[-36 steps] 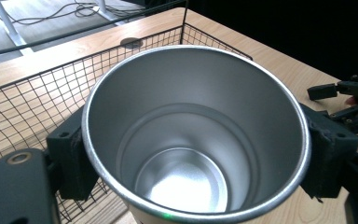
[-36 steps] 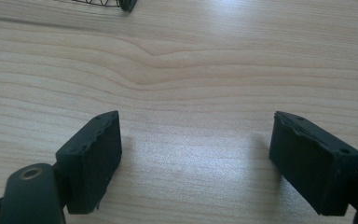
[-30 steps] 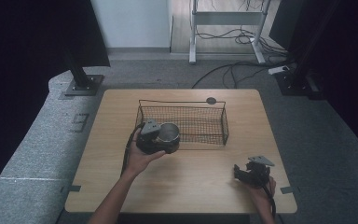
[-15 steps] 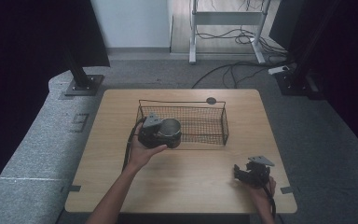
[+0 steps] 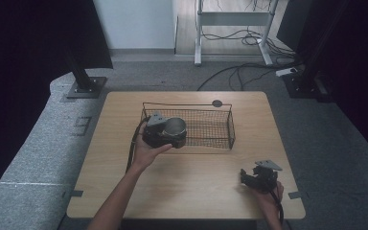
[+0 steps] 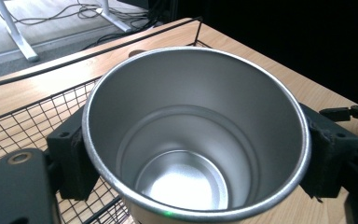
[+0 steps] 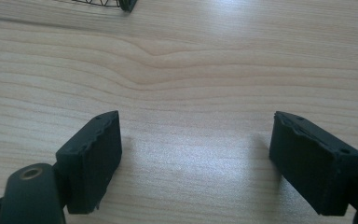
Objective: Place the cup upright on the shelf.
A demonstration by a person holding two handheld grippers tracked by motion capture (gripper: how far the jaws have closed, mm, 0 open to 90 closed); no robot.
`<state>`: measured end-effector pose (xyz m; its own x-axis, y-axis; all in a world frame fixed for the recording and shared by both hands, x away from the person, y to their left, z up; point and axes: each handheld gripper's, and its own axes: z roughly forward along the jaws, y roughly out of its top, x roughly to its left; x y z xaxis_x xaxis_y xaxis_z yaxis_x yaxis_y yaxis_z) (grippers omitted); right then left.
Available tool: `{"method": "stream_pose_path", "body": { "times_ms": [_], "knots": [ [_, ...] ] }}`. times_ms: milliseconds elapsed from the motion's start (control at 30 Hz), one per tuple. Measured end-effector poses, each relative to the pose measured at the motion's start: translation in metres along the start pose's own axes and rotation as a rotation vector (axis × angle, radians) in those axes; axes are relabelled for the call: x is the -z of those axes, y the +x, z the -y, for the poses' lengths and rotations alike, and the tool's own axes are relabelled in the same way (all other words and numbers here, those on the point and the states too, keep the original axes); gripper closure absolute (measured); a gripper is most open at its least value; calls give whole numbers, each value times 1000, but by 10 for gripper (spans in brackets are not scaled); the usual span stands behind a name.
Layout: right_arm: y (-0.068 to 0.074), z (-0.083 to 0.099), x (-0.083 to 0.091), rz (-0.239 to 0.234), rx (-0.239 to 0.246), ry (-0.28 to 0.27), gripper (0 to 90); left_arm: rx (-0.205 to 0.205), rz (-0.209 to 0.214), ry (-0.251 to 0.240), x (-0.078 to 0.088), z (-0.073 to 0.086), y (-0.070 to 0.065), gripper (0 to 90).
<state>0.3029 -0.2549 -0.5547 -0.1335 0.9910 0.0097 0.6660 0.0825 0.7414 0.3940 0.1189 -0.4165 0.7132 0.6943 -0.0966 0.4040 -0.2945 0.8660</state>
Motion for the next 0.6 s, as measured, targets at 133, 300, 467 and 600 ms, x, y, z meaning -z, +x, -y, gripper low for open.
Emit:
{"method": "stream_pose_path", "body": {
  "times_ms": [133, 300, 467, 600],
  "knots": [
    [0, 0, 0, 1, -1, -2, 166, 6, -9, 6, -2, -1, 4, 163],
    [0, 0, 0, 1, -1, -2, 166, 0, -5, 3, -3, -4, 5, 162],
    [0, 0, 0, 1, 1, -2, 166, -9, -6, 3, -6, -9, 9, 163],
    [0, 0, 0, 1, 3, -2, 167, 9, -12, 11, -10, -11, 14, 163]
  ]
}}
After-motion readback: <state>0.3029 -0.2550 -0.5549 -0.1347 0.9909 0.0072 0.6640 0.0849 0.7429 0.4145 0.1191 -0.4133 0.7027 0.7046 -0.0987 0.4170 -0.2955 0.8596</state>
